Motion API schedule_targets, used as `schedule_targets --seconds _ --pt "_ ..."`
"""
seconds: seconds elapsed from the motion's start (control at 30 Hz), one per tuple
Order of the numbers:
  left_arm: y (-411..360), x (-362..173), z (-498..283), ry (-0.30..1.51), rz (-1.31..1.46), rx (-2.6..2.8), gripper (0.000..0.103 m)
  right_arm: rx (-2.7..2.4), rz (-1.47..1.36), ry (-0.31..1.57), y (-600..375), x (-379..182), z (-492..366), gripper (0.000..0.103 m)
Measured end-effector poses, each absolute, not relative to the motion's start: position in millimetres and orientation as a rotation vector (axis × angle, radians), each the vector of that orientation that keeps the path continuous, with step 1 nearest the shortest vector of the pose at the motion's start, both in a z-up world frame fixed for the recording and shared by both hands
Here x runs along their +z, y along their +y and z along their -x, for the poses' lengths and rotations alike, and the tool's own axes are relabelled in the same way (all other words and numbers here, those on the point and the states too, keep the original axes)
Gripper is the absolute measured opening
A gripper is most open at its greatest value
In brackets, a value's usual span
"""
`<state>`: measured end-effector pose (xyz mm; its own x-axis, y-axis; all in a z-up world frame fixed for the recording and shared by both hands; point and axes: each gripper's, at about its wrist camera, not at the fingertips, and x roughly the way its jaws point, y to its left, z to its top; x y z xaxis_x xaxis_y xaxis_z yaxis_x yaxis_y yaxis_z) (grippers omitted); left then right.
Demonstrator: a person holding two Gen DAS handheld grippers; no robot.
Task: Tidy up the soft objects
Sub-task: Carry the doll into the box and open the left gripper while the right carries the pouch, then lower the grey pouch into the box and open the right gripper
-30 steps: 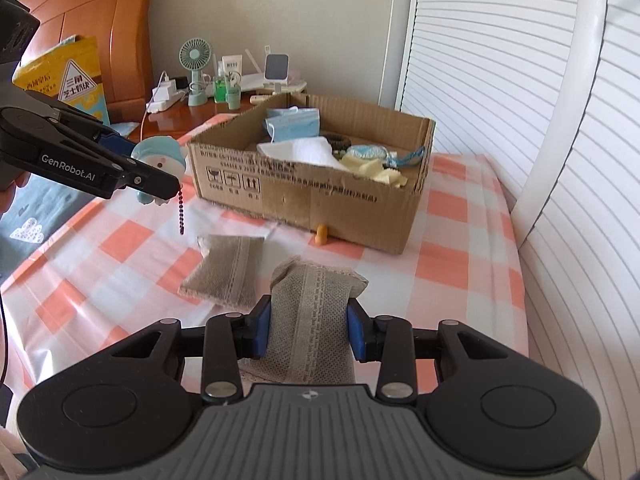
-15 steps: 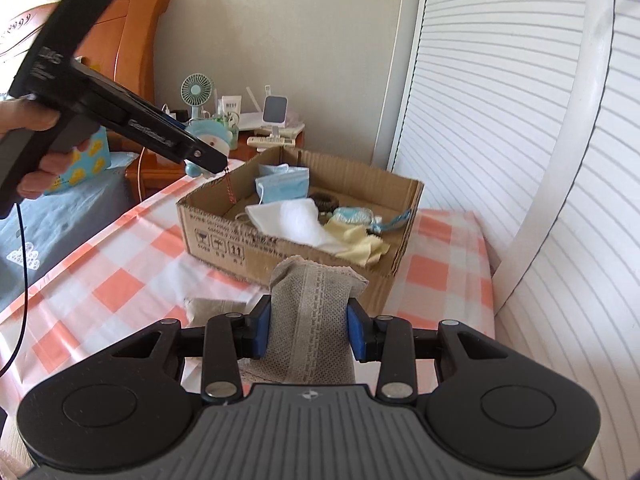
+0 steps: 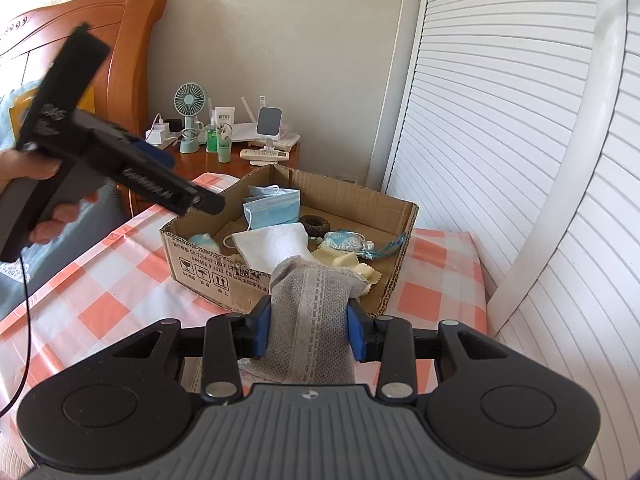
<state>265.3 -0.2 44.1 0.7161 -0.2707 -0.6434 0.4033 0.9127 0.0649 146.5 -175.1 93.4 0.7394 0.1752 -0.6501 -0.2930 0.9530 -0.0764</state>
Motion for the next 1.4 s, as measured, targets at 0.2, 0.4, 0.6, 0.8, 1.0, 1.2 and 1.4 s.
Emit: schedule_targets --seconds 0.2,0.4,0.6,0.8,1.0,1.2,1.4 --pt "5.4 50.8 -220.5 0.652 -0.221 -0.382 0.102 0.256 0.172 0.706 -168.7 96.7 -169.3 0.043" --pt "8.4 51.5 -176.1 0.609 -0.235 -0.339 0.102 0.225 0.157 0.731 -164.3 98.7 -211.2 0.043" --pt "17.1 40.8 -157.2 0.643 -0.170 -0.279 0.102 0.182 0.130 0.803 -162.2 86.2 -266.7 0.043" --pt "25.3 33.5 -151.5 0.664 -0.148 -0.262 0.102 0.143 0.136 0.831 -155.5 78.9 -316.9 0.043" --pt "30.7 32.0 -151.2 0.659 -0.134 -0.259 0.102 0.104 0.136 0.846 -150.0 73.6 -359.8 0.043" --pt "35.4 28.8 -153.3 0.670 -0.117 -0.252 0.102 0.073 0.138 0.807 -148.7 74.1 -361.9 0.092" --pt "36.2 29.5 -149.9 0.675 -0.113 -0.242 0.102 0.088 0.126 0.789 -149.8 87.5 -332.7 0.094"
